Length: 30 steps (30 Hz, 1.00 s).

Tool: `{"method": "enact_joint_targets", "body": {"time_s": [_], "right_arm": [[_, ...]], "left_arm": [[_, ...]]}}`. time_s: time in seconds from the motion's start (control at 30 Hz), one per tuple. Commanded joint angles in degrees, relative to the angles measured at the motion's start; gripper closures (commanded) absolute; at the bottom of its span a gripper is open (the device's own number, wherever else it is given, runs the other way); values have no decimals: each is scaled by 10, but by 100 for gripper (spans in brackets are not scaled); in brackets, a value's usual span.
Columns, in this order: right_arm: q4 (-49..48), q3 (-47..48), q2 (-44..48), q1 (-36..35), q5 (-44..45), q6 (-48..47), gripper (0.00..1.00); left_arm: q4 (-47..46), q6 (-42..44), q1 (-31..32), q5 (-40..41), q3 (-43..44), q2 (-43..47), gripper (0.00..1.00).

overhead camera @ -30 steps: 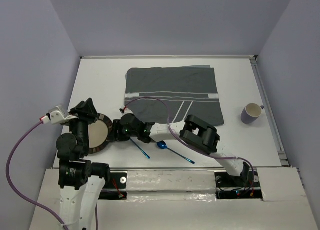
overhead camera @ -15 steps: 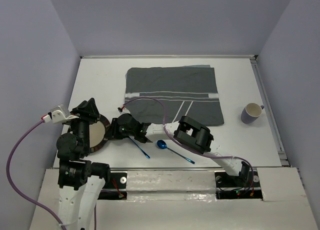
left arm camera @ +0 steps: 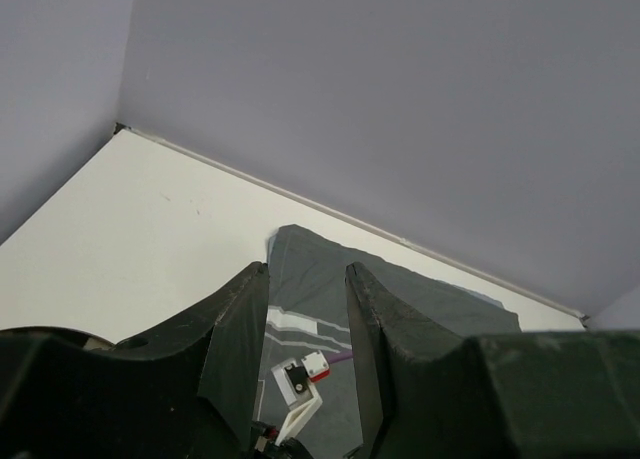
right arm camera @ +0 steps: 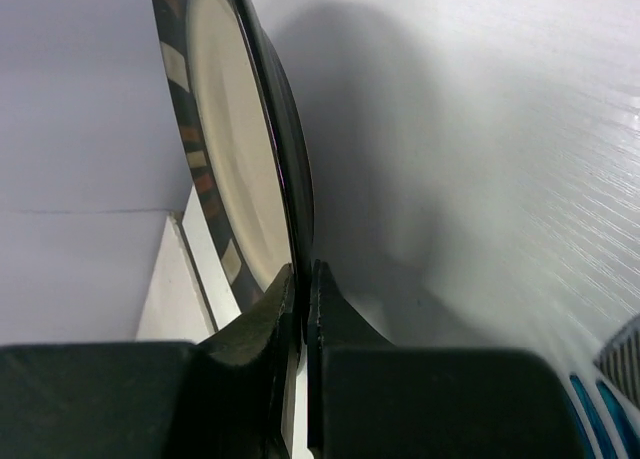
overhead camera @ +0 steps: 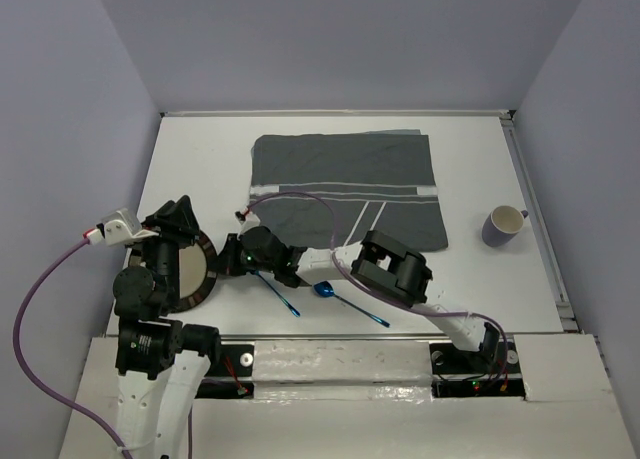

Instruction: Set the dinner table for one person

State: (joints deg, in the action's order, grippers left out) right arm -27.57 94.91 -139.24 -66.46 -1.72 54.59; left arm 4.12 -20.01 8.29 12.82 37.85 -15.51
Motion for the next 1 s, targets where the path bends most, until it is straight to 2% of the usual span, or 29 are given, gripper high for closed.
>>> {"method": "enact_joint_targets", "body": {"time_s": [0.0, 0.1, 0.23, 0.3, 0.5, 0.63, 0.77, 0.87, 0.97], "right_arm": [[-48, -31, 63, 0, 1, -125, 100], [-75, -54, 101, 18, -21, -119, 100], [-157, -62, 116, 45, -122, -19, 100], [-160, -51, 120, 52, -151, 4, 100], [-159, -37, 157, 74, -158, 44, 100], [-200, -54, 180, 108, -168, 124, 100], [-202, -127, 261, 169, -152, 120, 100], [-199, -246, 346, 220, -128, 103, 100], [-175, -310, 424, 282, -115, 87, 100]], "left_arm": [[-31, 13, 3, 8, 3, 5, 53], [-26, 15, 3, 18, 5, 7, 52], [-21, 23, 1, 54, 11, 14, 51], [-10, 29, 1, 77, 17, 14, 51], [-7, 30, -2, 117, 24, 21, 51], [-7, 30, -6, 124, 28, 21, 51], [-7, 27, -6, 109, 22, 24, 51], [-10, 23, -6, 94, 19, 25, 50], [-10, 19, -6, 75, 15, 25, 50]]}}
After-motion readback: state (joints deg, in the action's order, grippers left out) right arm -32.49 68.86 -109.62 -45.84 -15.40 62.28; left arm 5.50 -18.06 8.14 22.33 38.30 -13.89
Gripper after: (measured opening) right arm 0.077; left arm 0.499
